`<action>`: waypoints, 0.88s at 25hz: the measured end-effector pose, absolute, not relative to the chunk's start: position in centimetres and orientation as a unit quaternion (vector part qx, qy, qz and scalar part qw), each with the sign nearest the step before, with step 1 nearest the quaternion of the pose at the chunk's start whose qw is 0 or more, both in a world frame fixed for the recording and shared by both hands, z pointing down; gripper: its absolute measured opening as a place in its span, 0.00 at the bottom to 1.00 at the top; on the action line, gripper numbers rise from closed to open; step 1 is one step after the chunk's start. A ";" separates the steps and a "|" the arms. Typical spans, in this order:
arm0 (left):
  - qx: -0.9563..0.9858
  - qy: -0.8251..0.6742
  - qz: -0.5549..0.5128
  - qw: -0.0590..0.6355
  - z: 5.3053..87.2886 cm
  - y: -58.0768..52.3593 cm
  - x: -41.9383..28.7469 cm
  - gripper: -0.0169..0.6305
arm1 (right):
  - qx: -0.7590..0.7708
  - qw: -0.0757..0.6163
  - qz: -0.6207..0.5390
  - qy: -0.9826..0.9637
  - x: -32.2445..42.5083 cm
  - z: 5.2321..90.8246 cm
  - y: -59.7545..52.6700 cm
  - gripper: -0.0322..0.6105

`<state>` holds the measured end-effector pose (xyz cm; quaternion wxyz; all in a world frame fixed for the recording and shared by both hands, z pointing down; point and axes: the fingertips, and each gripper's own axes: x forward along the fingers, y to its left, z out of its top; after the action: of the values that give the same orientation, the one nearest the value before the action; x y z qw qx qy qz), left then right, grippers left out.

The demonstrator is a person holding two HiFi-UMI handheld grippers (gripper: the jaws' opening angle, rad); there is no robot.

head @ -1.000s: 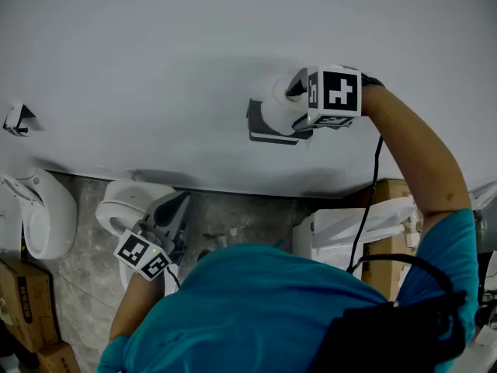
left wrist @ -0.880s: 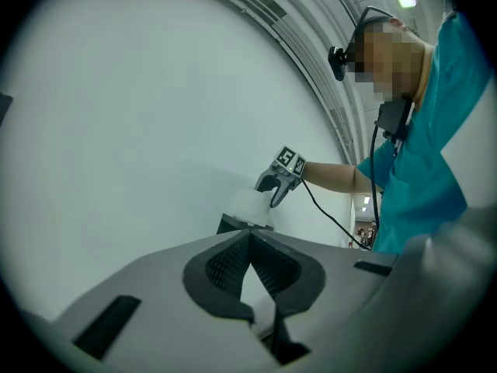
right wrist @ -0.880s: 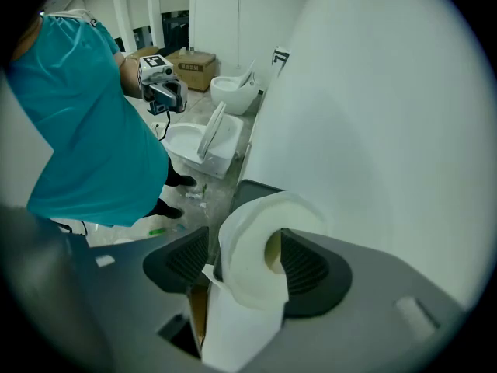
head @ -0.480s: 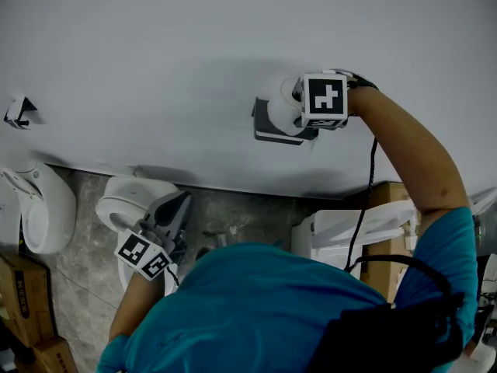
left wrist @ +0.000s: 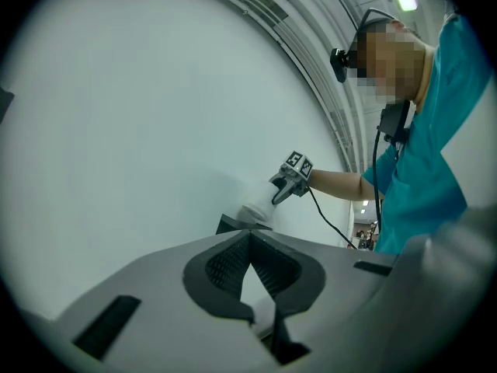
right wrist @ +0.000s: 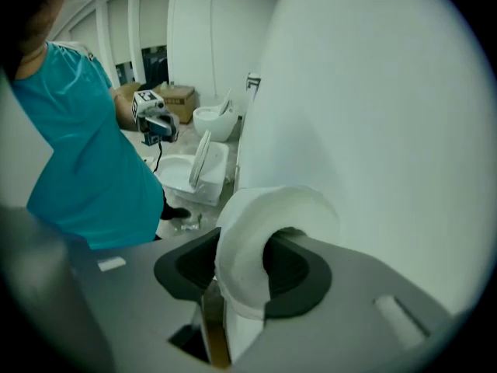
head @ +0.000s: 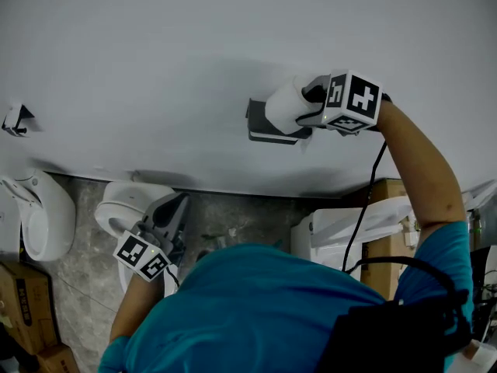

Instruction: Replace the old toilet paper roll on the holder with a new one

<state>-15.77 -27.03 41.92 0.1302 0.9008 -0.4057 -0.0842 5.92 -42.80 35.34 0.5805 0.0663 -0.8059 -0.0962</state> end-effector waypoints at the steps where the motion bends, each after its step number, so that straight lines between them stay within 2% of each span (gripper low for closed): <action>1: 0.902 -0.404 -0.084 0.130 41.8 -27.1 -15.7 0.04 | 0.077 0.558 -0.088 -0.821 6.1 34.5 -42.5 0.29; 11: 0.912 -0.382 -0.074 0.131 41.4 -27.3 -13.4 0.04 | 0.223 0.272 0.012 -0.936 13.4 26.7 -39.6 0.29; 18: 0.919 -0.366 -0.062 0.135 41.5 -27.2 -11.8 0.04 | 0.294 0.150 0.101 -0.939 20.3 28.8 -37.9 0.29; 22: 0.920 -0.363 -0.057 0.135 41.4 -27.2 -11.2 0.04 | 0.313 0.124 0.149 -0.930 22.6 32.6 -37.3 0.29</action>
<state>-11.22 -27.17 41.39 0.1349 0.9204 -0.3625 -0.0568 22.56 -37.29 32.56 0.1237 0.3127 -0.9298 0.1495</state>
